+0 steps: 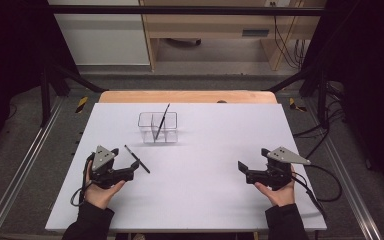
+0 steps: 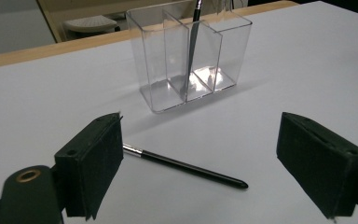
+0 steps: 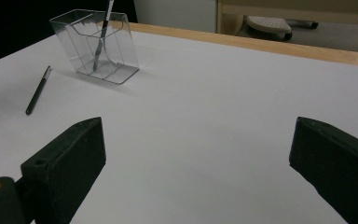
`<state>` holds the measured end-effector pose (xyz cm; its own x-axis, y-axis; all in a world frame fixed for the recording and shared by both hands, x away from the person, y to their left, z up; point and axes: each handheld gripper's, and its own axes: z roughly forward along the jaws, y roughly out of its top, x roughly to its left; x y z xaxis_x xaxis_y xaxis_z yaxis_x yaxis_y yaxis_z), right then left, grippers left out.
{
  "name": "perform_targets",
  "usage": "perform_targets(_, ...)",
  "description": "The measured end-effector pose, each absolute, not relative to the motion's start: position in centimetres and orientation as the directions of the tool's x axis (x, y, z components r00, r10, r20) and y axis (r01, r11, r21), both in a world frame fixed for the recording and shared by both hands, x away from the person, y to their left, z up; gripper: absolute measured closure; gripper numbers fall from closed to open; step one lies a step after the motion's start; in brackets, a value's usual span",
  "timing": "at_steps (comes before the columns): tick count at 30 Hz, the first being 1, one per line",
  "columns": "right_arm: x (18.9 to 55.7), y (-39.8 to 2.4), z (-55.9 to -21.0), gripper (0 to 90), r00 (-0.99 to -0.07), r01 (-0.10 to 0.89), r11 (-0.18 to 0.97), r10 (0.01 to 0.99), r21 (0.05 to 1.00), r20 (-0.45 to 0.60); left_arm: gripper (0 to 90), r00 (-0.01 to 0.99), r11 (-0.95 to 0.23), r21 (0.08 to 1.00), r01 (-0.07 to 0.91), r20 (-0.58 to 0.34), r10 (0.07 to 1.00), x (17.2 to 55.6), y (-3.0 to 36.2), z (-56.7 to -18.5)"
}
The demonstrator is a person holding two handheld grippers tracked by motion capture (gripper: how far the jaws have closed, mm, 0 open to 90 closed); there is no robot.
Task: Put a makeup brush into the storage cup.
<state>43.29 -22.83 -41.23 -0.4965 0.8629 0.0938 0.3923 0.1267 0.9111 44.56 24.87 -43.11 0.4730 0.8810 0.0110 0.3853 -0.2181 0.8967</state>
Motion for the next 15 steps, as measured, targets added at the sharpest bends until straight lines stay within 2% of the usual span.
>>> perform_targets(15,43.3,-22.66,-41.44,4.3,-0.5,0.399,0.133,0.861,0.907,0.093,13.3,0.414,-0.19,0.888,0.419,-0.001,0.91,45.02,25.79,-43.5)
